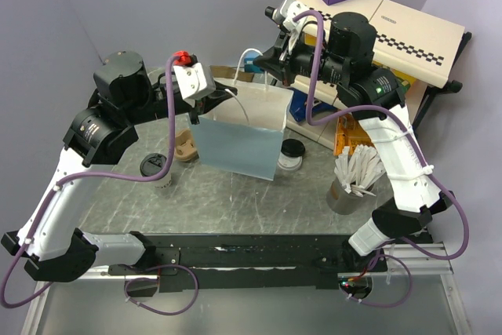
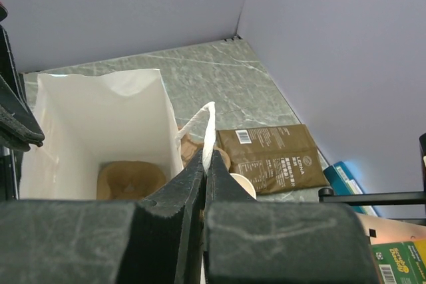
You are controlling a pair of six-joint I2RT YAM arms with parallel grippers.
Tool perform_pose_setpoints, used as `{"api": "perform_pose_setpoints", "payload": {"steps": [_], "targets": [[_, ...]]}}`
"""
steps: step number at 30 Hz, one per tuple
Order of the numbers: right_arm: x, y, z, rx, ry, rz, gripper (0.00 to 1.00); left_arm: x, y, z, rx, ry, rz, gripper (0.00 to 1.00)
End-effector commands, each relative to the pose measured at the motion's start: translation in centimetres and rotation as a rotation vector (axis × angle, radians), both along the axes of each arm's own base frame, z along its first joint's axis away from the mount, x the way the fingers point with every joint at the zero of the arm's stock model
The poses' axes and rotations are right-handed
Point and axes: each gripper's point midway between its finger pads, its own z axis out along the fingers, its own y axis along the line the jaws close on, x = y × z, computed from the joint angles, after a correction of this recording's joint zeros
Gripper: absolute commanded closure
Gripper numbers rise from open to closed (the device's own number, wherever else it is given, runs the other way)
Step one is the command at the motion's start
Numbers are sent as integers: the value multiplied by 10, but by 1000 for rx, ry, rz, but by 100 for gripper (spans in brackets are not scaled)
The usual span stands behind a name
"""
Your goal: Pack the takeout coffee
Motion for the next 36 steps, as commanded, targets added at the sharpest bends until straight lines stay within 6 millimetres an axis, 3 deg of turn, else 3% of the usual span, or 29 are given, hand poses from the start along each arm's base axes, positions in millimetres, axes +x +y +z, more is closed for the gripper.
{"api": "perform_pose_setpoints", "payload": {"steps": [1, 17, 18, 19, 20, 21, 22, 23, 24, 26, 29, 33, 36], "targets": [[-1, 3, 12, 37, -25, 18, 100, -6, 5, 21, -43, -60, 3, 99], [-5, 2, 8, 37, 2, 21, 100, -10, 7, 18, -33, -48, -1, 99], [-7, 2, 7, 35, 6, 25, 100, -11, 8, 15, -24, -42, -6, 82], [-7, 2, 1, 21, 21, 30, 96, -13, 8, 10, -7, -38, -12, 60], [-10, 1, -13, -13, 59, 38, 83, -18, 11, -10, 52, 14, -28, 43], [-13, 0, -22, -32, 87, 43, 70, -23, 11, -22, 99, 6, -63, 19], [-17, -1, -30, -45, 115, 58, 53, -27, 13, -37, 141, 34, -77, 3], [-26, -5, -50, -86, 156, 76, 37, -30, 14, -52, 174, 62, -85, 1], [-31, -7, -58, -104, 162, 88, 1, -30, 16, -81, 246, 100, -102, 1], [-33, -16, -74, -125, 187, 59, 0, -31, 18, -105, 288, 127, -106, 1], [-39, -19, -64, -99, 174, 76, 0, -26, 18, -102, 267, 110, -79, 0], [-42, -20, -55, -88, 162, 81, 0, -24, 17, -87, 235, 81, -67, 1], [-39, -24, -59, -102, 155, 57, 0, -27, 22, -56, 159, 25, -36, 1]]}}
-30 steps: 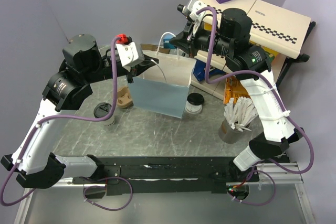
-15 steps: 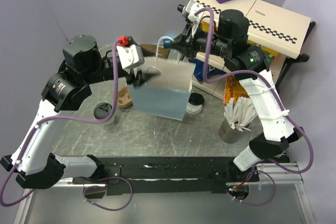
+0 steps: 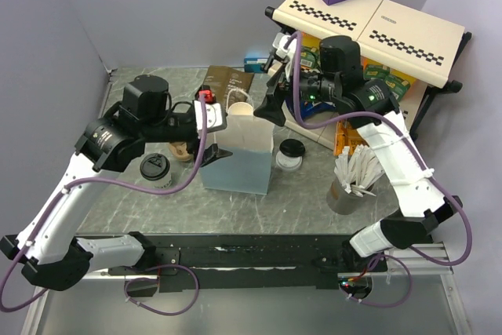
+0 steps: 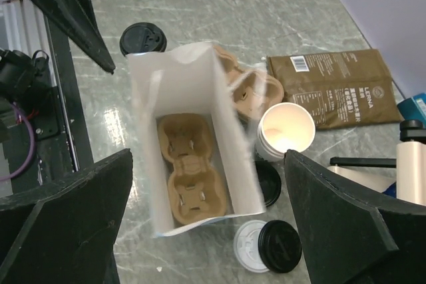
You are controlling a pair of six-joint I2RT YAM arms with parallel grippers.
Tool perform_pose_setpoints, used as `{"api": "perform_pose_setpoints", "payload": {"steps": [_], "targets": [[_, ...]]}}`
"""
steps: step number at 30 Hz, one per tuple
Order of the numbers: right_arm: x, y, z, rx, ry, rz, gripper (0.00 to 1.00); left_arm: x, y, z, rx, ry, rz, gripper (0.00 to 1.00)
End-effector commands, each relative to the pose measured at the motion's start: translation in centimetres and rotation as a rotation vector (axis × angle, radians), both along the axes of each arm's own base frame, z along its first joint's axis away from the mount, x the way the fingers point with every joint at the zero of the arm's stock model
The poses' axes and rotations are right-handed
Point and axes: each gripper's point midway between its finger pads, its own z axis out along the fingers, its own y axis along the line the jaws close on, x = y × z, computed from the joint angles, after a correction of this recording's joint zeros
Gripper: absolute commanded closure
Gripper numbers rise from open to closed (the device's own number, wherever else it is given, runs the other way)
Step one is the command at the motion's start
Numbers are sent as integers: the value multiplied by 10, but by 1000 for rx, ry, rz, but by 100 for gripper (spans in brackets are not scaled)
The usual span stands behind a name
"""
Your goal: Pack the takeout coffee
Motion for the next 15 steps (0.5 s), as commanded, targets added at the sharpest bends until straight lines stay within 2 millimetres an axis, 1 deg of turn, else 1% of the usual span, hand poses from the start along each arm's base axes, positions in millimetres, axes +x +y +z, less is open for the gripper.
{"api": "perform_pose_setpoints", "payload": {"steps": [1, 2, 3, 4, 5, 6, 7, 8, 9, 11, 12, 13, 14, 15], "targets": [[-15, -13, 32, 44, -90, -7, 0, -6, 9, 69, -159, -157, 38, 1], [-12, -14, 26, 34, -81, -22, 0, 2, 14, 88, -207, -203, 102, 0], [-10, -16, 24, 33, -77, -36, 0, 7, 21, 100, -235, -233, 158, 1], [-9, -16, 22, 42, -67, -54, 0, 17, 28, 106, -250, -249, 226, 1], [-6, -17, 19, 38, -58, -70, 0, 35, 41, 112, -264, -274, 340, 1], [-5, -17, 17, 38, -50, -75, 0, 44, 50, 113, -262, -287, 398, 1], [-4, -16, 13, 33, -40, -77, 0, 59, 60, 102, -242, -285, 476, 1], [-2, -16, 10, 27, -34, -78, 0, 70, 71, 103, -249, -296, 558, 1], [-1, -15, 8, 20, -34, -77, 0, 72, 76, 98, -240, -292, 580, 1], [6, -15, -3, -18, -36, -76, 0, 81, 82, 75, -189, -236, 633, 1], [10, -15, -8, -35, -37, -77, 0, 86, 80, 65, -176, -197, 644, 1], [16, -13, -15, -65, -58, -59, 0, 91, 83, 54, -161, -162, 658, 0], [18, -12, -20, -85, -62, -46, 1, 91, 82, 44, -154, -122, 654, 1], [24, -10, -30, -107, -56, -34, 1, 90, 81, 38, -160, -100, 645, 1]]}}
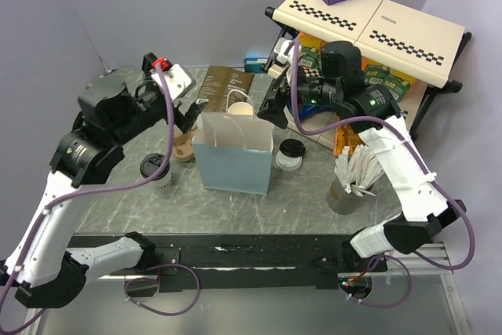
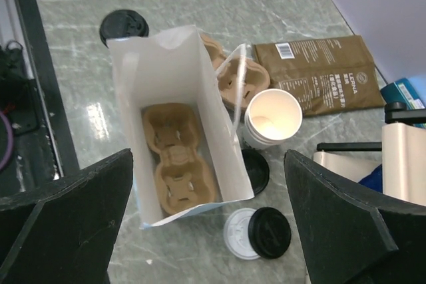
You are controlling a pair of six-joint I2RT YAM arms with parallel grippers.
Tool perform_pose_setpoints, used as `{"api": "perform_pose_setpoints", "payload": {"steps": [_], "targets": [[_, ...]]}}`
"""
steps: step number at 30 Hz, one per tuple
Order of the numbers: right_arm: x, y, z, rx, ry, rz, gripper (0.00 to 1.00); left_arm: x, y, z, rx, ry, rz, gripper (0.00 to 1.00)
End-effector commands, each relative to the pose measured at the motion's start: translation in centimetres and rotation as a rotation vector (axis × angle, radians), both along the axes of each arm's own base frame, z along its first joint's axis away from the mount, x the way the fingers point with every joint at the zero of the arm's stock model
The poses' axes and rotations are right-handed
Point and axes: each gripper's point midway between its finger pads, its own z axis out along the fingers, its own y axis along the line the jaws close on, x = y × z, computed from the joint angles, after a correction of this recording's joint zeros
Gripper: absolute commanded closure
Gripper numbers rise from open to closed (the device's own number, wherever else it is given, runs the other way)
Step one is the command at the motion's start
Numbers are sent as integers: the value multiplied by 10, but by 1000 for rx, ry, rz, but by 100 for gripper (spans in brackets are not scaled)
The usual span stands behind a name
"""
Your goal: Pack the takeout coffee
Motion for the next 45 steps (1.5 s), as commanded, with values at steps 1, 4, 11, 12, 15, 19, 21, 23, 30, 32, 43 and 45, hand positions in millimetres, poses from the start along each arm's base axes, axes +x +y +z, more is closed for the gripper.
{"api": "perform_pose_setpoints", "payload": {"steps": [1, 4, 11, 12, 15, 19, 21, 23, 30, 32, 43, 45], "targets": [[22, 4, -26, -92, -41, 43, 2, 24, 10, -49, -28, 165, 100, 1], [34, 9, -50, -142, -21, 69, 5, 25, 18, -58, -78, 216, 126, 1], [52, 9, -85, -215, 4, 118, 11, 35, 50, -68, -140, 350, 245, 1], [55, 8, -92, -224, 15, 118, 12, 37, 53, -70, -141, 361, 258, 1], [57, 10, -103, -228, 30, 141, 17, 36, 62, -69, -159, 383, 268, 1], [53, 13, -114, -240, 57, 196, 28, 35, 70, -66, -185, 375, 287, 1], [50, 14, -120, -245, 84, 214, 33, 36, 73, -67, -187, 379, 295, 1], [46, 15, -121, -240, 92, 237, 42, 37, 77, -67, -189, 378, 304, 1], [39, 21, -123, -217, 138, 281, 59, 37, 76, -72, -184, 384, 292, 1], [37, 24, -122, -207, 141, 290, 62, 37, 74, -74, -182, 389, 280, 1], [35, 31, -122, -209, 125, 325, 87, 39, 71, -82, -168, 406, 261, 1], [33, 30, -113, -208, 89, 323, 96, 39, 71, -84, -164, 409, 262, 1]]}}
